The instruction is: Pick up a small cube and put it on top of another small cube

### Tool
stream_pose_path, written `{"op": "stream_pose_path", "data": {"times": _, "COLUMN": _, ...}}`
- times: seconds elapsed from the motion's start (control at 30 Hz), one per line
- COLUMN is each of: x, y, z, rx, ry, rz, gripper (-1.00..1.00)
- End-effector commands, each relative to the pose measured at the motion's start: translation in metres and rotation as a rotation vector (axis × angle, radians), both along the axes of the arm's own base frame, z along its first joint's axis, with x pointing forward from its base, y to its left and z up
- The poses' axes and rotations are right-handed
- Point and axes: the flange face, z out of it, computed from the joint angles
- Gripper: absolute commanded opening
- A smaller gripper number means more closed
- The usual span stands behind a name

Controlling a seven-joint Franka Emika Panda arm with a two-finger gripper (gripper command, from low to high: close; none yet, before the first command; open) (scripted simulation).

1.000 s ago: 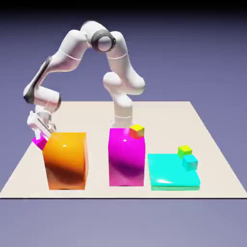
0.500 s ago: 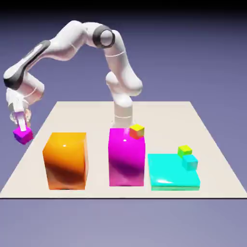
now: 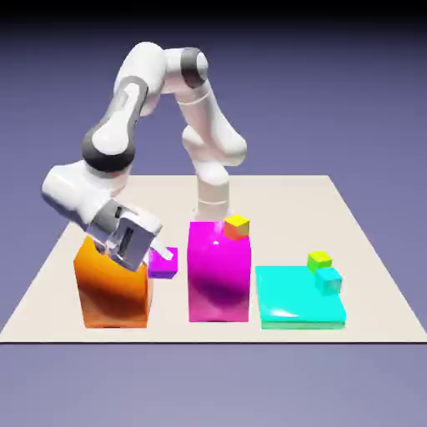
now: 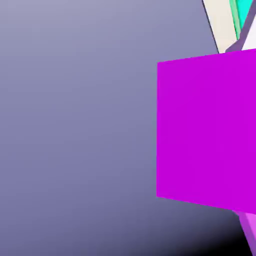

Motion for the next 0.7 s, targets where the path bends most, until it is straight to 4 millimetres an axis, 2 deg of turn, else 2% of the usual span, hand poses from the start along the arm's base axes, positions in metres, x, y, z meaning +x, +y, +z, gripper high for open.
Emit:
{"op": "stream_pose_path", "data": {"times": 0.0, "x": 0.005, "y": 0.020, "z": 0.003, "rx": -0.011, "ry": 0.027, "rz": 0.035, "gripper": -1.00}}
{"op": "stream_pose_path", "data": {"times": 0.13, "x": 0.002, "y": 0.103, "z": -0.025, "rx": -0.028, "ry": 0.221, "rz": 0.150, "gripper": -1.00}}
{"op": "stream_pose_path", "data": {"times": 0.3, "x": -0.017, "y": 0.202, "z": -0.056, "rx": -0.102, "ry": 0.450, "rz": 0.287, "gripper": -1.00}}
{"op": "stream_pose_path", "data": {"times": 0.43, "x": -0.044, "y": 0.276, "z": -0.078, "rx": -0.201, "ry": 0.613, "rz": 0.387, "gripper": -1.00}}
{"op": "stream_pose_path", "data": {"times": 0.6, "x": -0.091, "y": 0.360, "z": -0.101, "rx": -0.370, "ry": 0.782, "rz": 0.496, "gripper": -1.00}}
{"op": "stream_pose_path", "data": {"times": 0.63, "x": -0.100, "y": 0.373, "z": -0.109, "rx": -0.406, "ry": 0.808, "rz": 0.527, "gripper": -1.00}}
{"op": "stream_pose_path", "data": {"times": 0.67, "x": -0.103, "y": 0.377, "z": -0.116, "rx": -0.417, "ry": 0.816, "rz": 0.548, "gripper": -1.00}}
